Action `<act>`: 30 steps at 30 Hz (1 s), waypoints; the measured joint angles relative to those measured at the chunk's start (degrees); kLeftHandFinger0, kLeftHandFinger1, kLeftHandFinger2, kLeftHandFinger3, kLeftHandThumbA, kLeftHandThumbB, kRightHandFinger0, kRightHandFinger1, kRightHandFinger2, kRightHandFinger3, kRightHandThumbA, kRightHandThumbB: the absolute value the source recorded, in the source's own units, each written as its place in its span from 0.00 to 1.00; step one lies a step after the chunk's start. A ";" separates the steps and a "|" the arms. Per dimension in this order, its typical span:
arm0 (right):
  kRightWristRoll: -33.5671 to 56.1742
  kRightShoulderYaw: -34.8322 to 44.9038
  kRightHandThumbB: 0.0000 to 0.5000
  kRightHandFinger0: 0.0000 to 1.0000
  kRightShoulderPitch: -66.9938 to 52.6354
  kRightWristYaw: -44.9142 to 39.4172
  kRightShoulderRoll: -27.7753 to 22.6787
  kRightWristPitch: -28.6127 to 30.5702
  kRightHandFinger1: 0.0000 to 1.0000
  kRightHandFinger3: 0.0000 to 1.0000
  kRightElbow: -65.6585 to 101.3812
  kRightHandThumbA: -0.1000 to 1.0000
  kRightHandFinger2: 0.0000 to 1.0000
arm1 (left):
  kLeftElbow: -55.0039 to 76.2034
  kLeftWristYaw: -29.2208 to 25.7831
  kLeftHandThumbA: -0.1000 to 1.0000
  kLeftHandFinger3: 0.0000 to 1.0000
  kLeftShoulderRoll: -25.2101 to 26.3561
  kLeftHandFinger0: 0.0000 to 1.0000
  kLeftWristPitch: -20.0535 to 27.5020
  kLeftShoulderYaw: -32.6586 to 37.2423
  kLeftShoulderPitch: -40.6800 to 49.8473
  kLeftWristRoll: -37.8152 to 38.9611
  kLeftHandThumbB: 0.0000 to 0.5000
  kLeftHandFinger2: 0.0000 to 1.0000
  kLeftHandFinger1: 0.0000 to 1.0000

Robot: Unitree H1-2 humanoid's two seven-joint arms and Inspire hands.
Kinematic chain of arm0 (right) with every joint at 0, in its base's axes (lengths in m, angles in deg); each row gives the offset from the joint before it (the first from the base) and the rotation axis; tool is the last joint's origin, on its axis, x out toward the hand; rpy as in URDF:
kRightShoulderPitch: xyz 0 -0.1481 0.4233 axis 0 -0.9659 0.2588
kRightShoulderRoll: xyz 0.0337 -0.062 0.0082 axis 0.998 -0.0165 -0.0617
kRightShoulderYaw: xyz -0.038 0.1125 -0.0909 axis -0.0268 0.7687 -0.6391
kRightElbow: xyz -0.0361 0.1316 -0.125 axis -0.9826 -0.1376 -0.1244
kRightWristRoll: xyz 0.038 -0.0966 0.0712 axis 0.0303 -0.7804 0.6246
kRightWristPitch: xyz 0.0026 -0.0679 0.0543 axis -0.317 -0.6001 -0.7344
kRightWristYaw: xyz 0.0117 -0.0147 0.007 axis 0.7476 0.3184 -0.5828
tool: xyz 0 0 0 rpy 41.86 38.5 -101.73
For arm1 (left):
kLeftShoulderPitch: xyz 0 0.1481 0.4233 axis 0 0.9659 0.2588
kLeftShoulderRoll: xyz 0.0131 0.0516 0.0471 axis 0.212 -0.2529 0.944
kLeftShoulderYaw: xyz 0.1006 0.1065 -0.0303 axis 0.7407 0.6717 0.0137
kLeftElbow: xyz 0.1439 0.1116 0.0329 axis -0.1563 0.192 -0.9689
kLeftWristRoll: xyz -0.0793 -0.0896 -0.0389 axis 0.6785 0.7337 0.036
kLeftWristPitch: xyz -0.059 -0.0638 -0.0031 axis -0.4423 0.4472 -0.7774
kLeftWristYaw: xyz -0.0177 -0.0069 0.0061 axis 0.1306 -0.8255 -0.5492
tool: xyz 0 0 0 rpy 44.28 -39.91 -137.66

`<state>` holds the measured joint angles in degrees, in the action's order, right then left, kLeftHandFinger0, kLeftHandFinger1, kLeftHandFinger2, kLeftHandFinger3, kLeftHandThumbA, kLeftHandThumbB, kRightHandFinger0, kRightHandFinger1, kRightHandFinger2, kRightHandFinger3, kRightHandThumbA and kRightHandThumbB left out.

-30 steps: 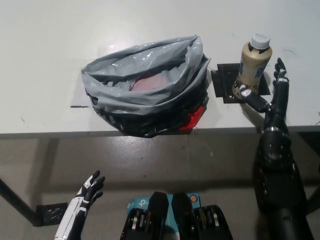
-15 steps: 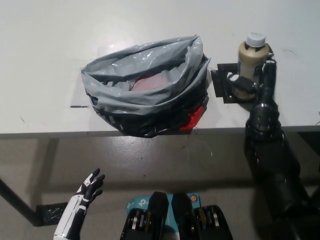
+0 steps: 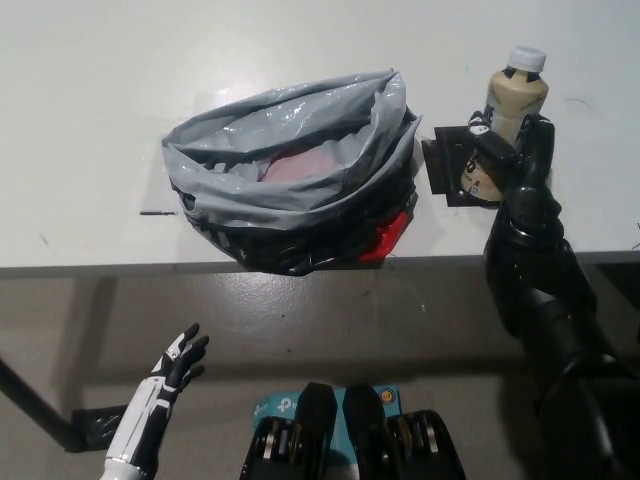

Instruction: Use the right hand to pick up a bottle of protein shake and place it into a plastic bag on the left side

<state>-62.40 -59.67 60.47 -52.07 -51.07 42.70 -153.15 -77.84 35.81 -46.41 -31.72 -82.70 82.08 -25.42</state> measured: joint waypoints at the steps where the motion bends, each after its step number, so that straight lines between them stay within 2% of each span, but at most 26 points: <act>1: 0.08 0.00 0.29 0.00 -0.09 -0.02 -0.01 0.13 0.20 0.64 0.10 0.00 0.66 | 0.00 0.00 1.00 1.00 0.00 1.00 0.00 0.00 0.00 0.00 0.13 1.00 1.00; 4: 0.40 -0.81 0.30 0.00 -1.59 -0.07 -0.11 1.20 0.24 0.61 1.35 0.00 0.65 | -0.01 0.01 1.00 1.00 0.05 1.00 0.01 0.00 0.03 0.00 0.15 1.00 1.00; 6: 0.24 -2.14 0.28 0.00 -2.54 -0.05 -0.11 1.61 0.27 0.67 3.41 0.00 0.66 | -0.02 -0.01 1.00 1.00 0.08 1.00 0.01 0.01 0.00 -0.05 0.13 1.00 1.00; 8: -0.29 -4.02 0.26 0.00 -3.83 -0.17 -0.12 1.65 0.24 0.66 7.11 0.00 0.62 | -0.06 -0.02 1.00 1.00 0.08 1.00 0.00 0.04 -0.03 -0.10 0.13 1.00 1.00; 9: -0.70 -5.35 0.24 0.00 -4.57 -0.30 -0.12 1.46 0.19 0.65 10.18 0.00 0.58 | -0.13 -0.02 1.00 1.00 0.08 1.00 0.00 0.05 -0.02 -0.11 0.15 1.00 1.00; 10: -0.81 -5.60 0.26 0.00 -4.70 -0.34 -0.12 1.42 0.13 0.61 10.72 0.00 0.52 | -0.13 -0.02 1.00 1.00 0.08 1.00 0.00 0.05 -0.02 -0.11 0.18 1.00 1.00; 12: -1.90 -8.43 0.26 0.00 -5.68 -0.74 -0.12 0.90 0.14 0.59 16.33 0.00 0.53 | -0.22 -0.02 1.00 1.00 0.08 1.00 -0.01 0.07 -0.03 -0.15 0.21 1.00 1.00; 14: -2.69 -10.10 0.23 0.00 -5.82 -0.89 -0.10 0.28 0.24 0.72 19.60 0.00 0.67 | -0.30 -0.03 1.00 1.00 0.08 1.00 -0.02 0.08 -0.02 -0.18 0.22 1.00 1.00; 16: -4.28 -13.07 0.18 0.00 -5.77 -1.19 -0.09 -0.78 0.23 0.83 24.16 0.00 0.70 | -0.36 -0.02 1.00 1.00 0.09 1.00 -0.03 0.13 -0.04 -0.28 0.22 1.00 1.00; 18: -6.37 -17.16 0.20 0.00 -5.30 -1.85 -0.28 -1.20 0.23 0.84 27.65 0.00 0.70 | -0.36 -0.02 1.00 1.00 0.15 1.00 -0.04 0.18 -0.04 -0.47 0.23 1.00 1.00; 20: -8.22 -20.28 0.24 0.00 -4.46 -2.26 -0.41 -1.25 0.19 0.77 29.19 0.00 0.63 | -0.36 -0.02 1.00 1.00 0.16 1.00 -0.06 0.24 -0.11 -0.64 0.23 1.00 1.00; 22: -10.81 -24.57 0.27 0.00 -2.67 -2.75 -0.48 -1.19 0.08 0.58 29.89 0.00 0.44 | -0.37 -0.01 1.00 1.00 0.16 1.00 -0.06 0.37 -0.16 -0.89 0.24 1.00 1.00; 24: -13.04 -27.52 0.31 0.00 -1.40 -2.81 -0.52 -1.12 0.02 0.51 29.66 0.00 0.41 | -0.51 -0.01 1.00 1.00 0.17 1.00 -0.04 0.42 -0.16 -1.05 0.26 1.00 1.00; 25: -14.35 -29.41 0.31 0.00 -0.68 -2.81 -0.52 -1.12 0.01 0.51 29.44 0.00 0.45 | -0.64 -0.01 1.00 1.00 0.17 1.00 -0.04 0.46 -0.18 -1.17 0.25 1.00 1.00; 26: -15.36 -30.83 0.29 0.00 -0.17 -2.80 -0.51 -1.12 0.02 0.56 29.24 0.00 0.50 | -0.78 -0.01 1.00 1.00 0.17 1.00 -0.03 0.47 -0.19 -1.26 0.24 1.00 1.00; 27: -16.46 -32.44 0.27 0.00 0.40 -2.80 -0.51 -1.12 0.09 0.64 28.92 0.00 0.59 | -0.91 -0.01 1.00 1.00 0.17 1.00 -0.03 0.47 -0.19 -1.30 0.23 1.00 1.00; 29: -18.91 -35.84 0.28 0.00 1.75 -2.81 -0.50 -1.12 0.20 0.73 27.57 0.00 0.64 | -1.02 -0.01 1.00 1.00 0.17 1.00 -0.03 0.51 -0.20 -1.35 0.23 1.00 1.00; 30: -19.81 -37.07 0.33 0.00 2.23 -2.80 -0.50 -1.12 0.24 0.78 27.03 0.00 0.67 | -1.02 -0.01 1.00 1.00 0.18 1.00 -0.02 0.52 -0.21 -1.37 0.24 1.00 1.00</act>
<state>-82.21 -96.74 62.70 -54.87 -51.56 41.58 -126.13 -78.87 35.80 -46.23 -31.74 -82.19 81.88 -26.79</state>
